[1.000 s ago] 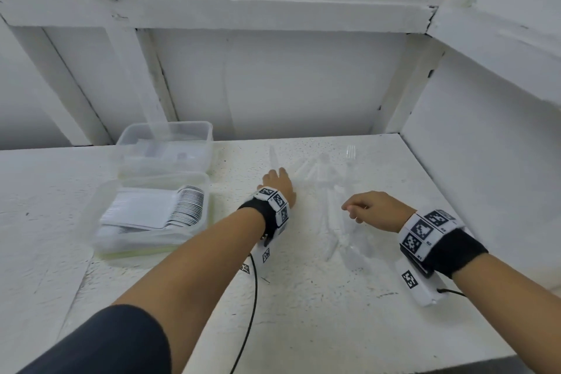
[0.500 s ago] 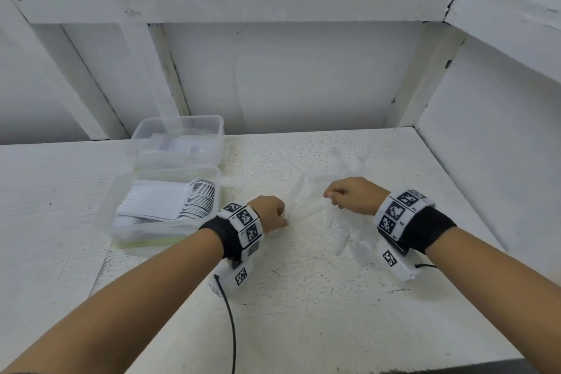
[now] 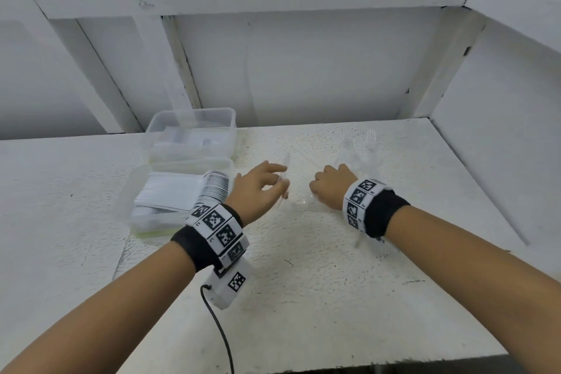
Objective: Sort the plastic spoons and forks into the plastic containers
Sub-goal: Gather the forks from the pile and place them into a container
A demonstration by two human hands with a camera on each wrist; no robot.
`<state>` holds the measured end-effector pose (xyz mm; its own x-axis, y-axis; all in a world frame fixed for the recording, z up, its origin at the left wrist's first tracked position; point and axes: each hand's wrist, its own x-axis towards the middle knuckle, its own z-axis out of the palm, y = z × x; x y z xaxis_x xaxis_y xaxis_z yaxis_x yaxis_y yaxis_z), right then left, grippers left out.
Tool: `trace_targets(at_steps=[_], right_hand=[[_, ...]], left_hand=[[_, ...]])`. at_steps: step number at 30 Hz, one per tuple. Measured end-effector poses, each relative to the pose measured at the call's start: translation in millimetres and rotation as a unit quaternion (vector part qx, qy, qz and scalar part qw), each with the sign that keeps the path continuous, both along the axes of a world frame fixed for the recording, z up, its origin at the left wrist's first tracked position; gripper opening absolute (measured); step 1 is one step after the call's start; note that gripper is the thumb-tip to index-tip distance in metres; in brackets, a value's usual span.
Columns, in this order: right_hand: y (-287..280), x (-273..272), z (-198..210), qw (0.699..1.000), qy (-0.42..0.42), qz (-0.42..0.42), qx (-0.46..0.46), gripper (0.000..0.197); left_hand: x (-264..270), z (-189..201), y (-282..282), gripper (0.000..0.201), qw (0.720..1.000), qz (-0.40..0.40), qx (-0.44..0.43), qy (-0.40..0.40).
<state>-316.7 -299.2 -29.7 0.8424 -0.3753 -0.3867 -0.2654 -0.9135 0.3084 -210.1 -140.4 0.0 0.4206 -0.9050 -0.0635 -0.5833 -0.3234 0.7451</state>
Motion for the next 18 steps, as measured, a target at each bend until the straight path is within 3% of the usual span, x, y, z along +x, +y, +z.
trace_targets(at_steps=[3,6,10,12,15,18], right_hand=[[-1,-2,12,0.999,-0.025,0.020,-0.004,0.022],[-5,-13,30,0.998,-0.048,0.033,-0.007,0.016],[-13,-32,50,0.997,-0.061,-0.033,-0.027,0.018],[-18,-41,53,0.994,-0.075,-0.085,-0.002,0.021],[-25,-57,50,0.973,-0.129,-0.176,0.080,0.028],[-29,-70,39,0.927,-0.209,-0.261,0.171,0.029]], left_hand=[[2,6,3,0.033,0.992,0.021,-0.045,0.112],[3,6,3,0.032,0.966,0.041,-0.072,0.247],[3,1,1,0.063,0.933,0.058,-0.080,0.345],[0,2,-2,0.062,0.938,0.065,-0.084,0.330],[-8,-1,-9,0.014,0.959,0.076,-0.084,0.259],[-18,-17,-20,0.016,0.968,0.097,-0.053,0.224]])
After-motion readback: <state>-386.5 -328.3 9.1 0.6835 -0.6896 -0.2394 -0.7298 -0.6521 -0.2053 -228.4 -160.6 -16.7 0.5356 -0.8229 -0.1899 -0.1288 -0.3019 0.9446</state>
